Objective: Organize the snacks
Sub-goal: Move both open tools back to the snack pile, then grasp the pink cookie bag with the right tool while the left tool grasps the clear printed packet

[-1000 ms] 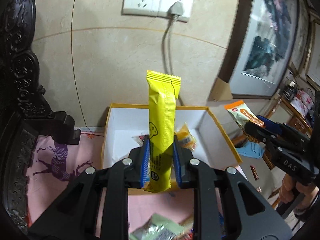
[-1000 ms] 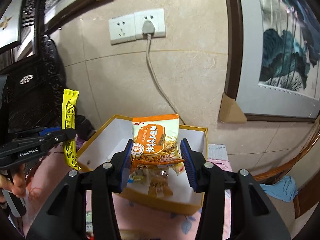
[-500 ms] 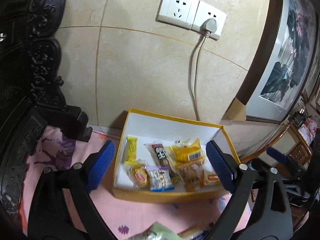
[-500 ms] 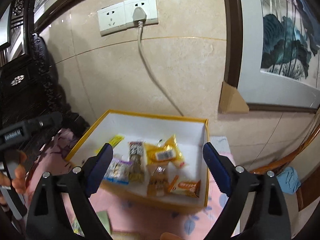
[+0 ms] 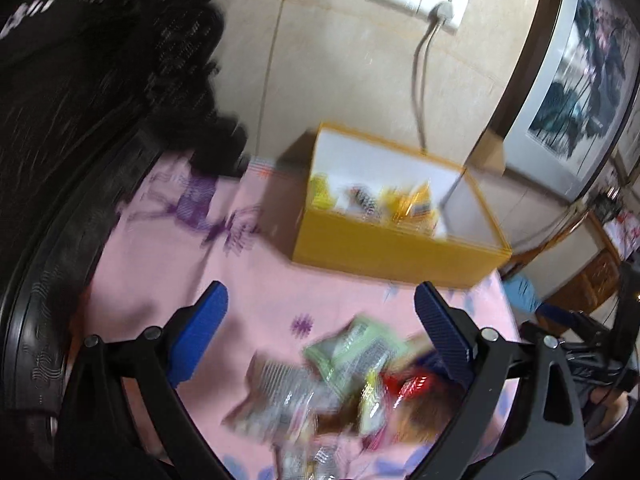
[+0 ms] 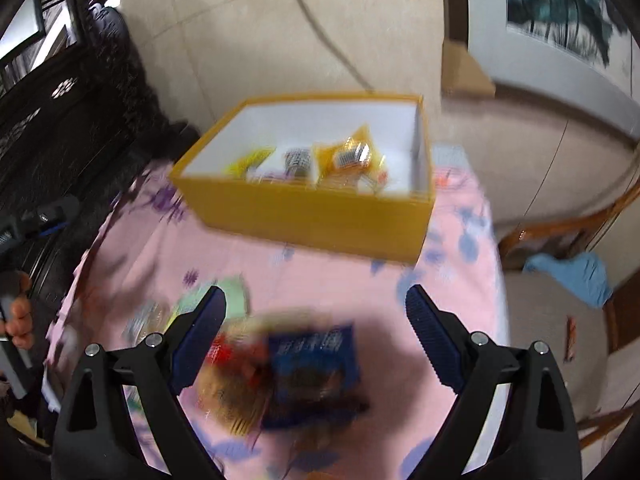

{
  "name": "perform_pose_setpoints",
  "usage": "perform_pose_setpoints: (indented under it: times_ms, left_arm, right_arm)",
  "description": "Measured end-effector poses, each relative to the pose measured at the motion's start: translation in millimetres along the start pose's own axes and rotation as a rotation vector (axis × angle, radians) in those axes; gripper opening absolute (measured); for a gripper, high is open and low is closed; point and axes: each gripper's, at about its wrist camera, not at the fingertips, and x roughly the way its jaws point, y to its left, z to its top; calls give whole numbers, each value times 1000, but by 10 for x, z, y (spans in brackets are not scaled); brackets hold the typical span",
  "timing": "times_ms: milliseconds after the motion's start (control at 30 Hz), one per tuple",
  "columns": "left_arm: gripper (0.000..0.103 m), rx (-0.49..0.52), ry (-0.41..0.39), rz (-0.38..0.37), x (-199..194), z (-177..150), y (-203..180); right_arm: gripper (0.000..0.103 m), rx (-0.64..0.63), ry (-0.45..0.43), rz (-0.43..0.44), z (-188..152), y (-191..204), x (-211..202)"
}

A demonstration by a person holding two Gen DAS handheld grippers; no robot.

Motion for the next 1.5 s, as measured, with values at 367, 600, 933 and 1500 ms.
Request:
perform_pose_setpoints:
  times_ms: [367, 600, 933, 1500]
  left_arm:
    - [96, -64, 125, 70, -138, -676, 451]
    - [96, -86, 130, 80, -166, -722, 559]
    - [96, -111, 170, 107, -54, -804, 675]
    - [96, 139, 291, 35, 635, -845, 216]
  right_arm:
    - [92, -354, 81, 144, -723, 933, 200]
    - [92, -729, 136, 68, -946, 1193, 667]
    - [88, -794, 151, 79, -929, 1184, 968]
    - [43, -588, 212, 89, -1215, 1068, 608]
